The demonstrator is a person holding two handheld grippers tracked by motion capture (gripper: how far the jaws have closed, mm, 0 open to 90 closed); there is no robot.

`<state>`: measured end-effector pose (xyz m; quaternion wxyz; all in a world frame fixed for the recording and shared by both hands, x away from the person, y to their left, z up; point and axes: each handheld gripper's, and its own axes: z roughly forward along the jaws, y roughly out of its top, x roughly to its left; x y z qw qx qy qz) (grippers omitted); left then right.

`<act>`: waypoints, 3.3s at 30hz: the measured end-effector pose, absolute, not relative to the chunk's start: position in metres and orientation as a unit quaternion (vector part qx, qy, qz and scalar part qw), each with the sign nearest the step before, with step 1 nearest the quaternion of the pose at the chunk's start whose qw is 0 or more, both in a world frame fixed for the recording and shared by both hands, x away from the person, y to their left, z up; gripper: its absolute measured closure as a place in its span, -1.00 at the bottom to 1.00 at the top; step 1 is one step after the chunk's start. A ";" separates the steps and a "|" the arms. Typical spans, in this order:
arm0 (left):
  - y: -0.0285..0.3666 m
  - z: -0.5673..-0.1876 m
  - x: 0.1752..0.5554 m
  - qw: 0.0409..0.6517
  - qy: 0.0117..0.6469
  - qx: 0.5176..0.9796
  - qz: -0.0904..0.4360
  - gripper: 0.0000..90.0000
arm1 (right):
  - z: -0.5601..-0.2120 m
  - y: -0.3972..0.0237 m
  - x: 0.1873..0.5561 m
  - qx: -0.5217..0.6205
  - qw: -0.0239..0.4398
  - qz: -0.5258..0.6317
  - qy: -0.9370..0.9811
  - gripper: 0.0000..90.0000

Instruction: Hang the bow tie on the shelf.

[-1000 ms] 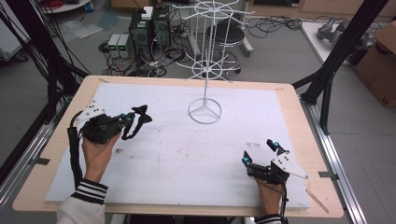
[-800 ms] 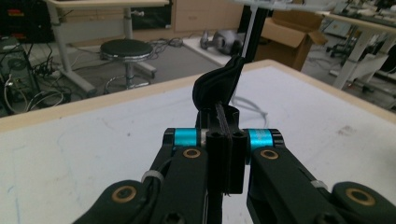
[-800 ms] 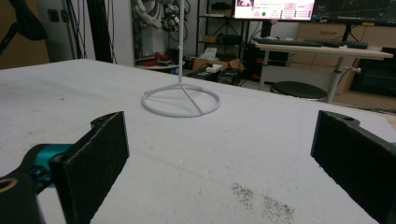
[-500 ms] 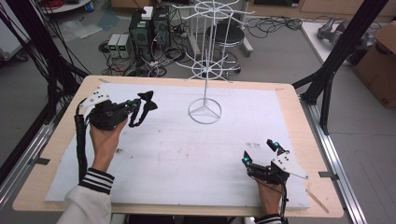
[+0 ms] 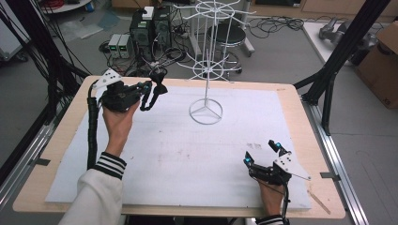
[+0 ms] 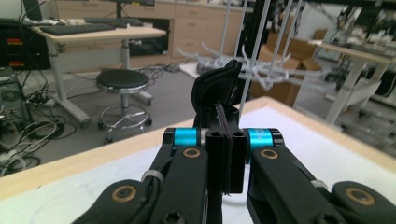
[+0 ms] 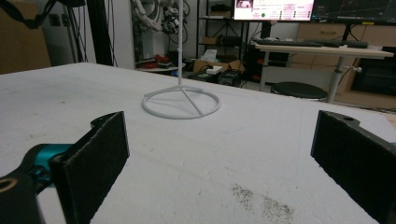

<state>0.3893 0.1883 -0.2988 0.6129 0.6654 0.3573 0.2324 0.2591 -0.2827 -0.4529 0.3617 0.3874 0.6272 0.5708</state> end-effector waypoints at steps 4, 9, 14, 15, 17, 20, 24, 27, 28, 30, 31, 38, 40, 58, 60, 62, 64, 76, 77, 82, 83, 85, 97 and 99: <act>0.179 -0.294 0.397 0.608 0.358 0.668 0.237 0.99 | -0.453 -0.283 0.259 0.385 0.365 0.572 0.626 -0.93; 0.168 -0.290 0.403 0.610 0.357 0.666 0.238 0.99 | -0.453 -0.283 0.259 0.387 0.363 0.573 0.624 -0.93; 0.154 -0.286 0.408 0.611 0.354 0.667 0.237 0.99 | -0.453 -0.284 0.259 0.387 0.363 0.574 0.624 -0.93; 0.154 -0.286 0.408 0.611 0.354 0.667 0.237 0.99 | -0.453 -0.284 0.259 0.387 0.362 0.574 0.624 -0.93; 0.148 -0.284 0.410 0.615 0.351 0.666 0.236 0.99 | -0.453 -0.284 0.259 0.389 0.361 0.574 0.624 -0.93; 0.141 -0.283 0.415 0.612 0.353 0.667 0.236 0.99 | -0.453 -0.284 0.259 0.389 0.360 0.575 0.623 -0.93; 0.135 -0.281 0.417 0.614 0.353 0.665 0.237 0.99 | -0.453 -0.285 0.259 0.389 0.361 0.576 0.621 -0.93; 0.129 -0.278 0.417 0.613 0.349 0.667 0.238 0.99 | -0.453 -0.285 0.259 0.389 0.361 0.577 0.621 -0.93; 0.129 -0.278 0.417 0.613 0.349 0.667 0.238 0.99 | -0.453 -0.285 0.259 0.390 0.361 0.577 0.621 -0.93; 0.122 -0.276 0.417 0.616 0.349 0.665 0.237 0.99 | -0.453 -0.285 0.259 0.389 0.361 0.577 0.621 -0.93; 0.122 -0.276 0.417 0.616 0.349 0.665 0.237 0.99 | -0.453 -0.285 0.259 0.390 0.361 0.577 0.621 -0.93; 0.113 -0.277 0.418 0.613 0.353 0.667 0.236 0.99 | -0.453 -0.285 0.259 0.390 0.361 0.577 0.621 -0.93; 0.112 -0.277 0.417 0.612 0.354 0.667 0.236 0.99 | -0.453 -0.285 0.259 0.390 0.360 0.577 0.621 -0.93; 0.086 -0.277 0.415 0.607 0.354 0.671 0.238 0.99 | -0.453 -0.285 0.259 0.390 0.360 0.579 0.619 -0.93; 0.085 -0.278 0.416 0.607 0.356 0.670 0.237 0.99 | -0.453 -0.285 0.259 0.390 0.360 0.579 0.619 -0.93; 0.082 -0.279 0.416 0.606 0.356 0.671 0.236 0.99 | -0.453 -0.285 0.259 0.391 0.359 0.579 0.619 -0.93; 0.081 -0.280 0.416 0.604 0.356 0.672 0.237 0.99 | -0.453 -0.285 0.259 0.391 0.359 0.579 0.619 -0.93; 0.072 -0.285 0.418 0.595 0.354 0.682 0.233 0.99 | -0.453 -0.285 0.259 0.393 0.357 0.579 0.619 -0.93; 0.072 -0.286 0.418 0.595 0.354 0.683 0.233 0.99 | -0.453 -0.285 0.259 0.393 0.357 0.579 0.619 -0.93; 0.069 -0.287 0.418 0.593 0.350 0.688 0.228 0.99 | -0.453 -0.285 0.259 0.393 0.357 0.579 0.619 -0.93; 0.069 -0.287 0.418 0.592 0.350 0.690 0.227 0.99 | -0.453 -0.285 0.259 0.393 0.357 0.579 0.619 -0.93; 0.068 -0.288 0.418 0.593 0.347 0.693 0.217 0.98 | -0.453 -0.285 0.259 0.393 0.357 0.579 0.618 -0.93; 0.067 -0.286 0.407 0.612 0.328 0.693 0.193 0.19 | -0.453 -0.285 0.259 0.389 0.361 0.580 0.618 -0.93; 0.070 -0.286 0.403 0.616 0.311 0.696 0.198 -0.04 | -0.453 -0.285 0.258 0.390 0.359 0.581 0.617 -0.93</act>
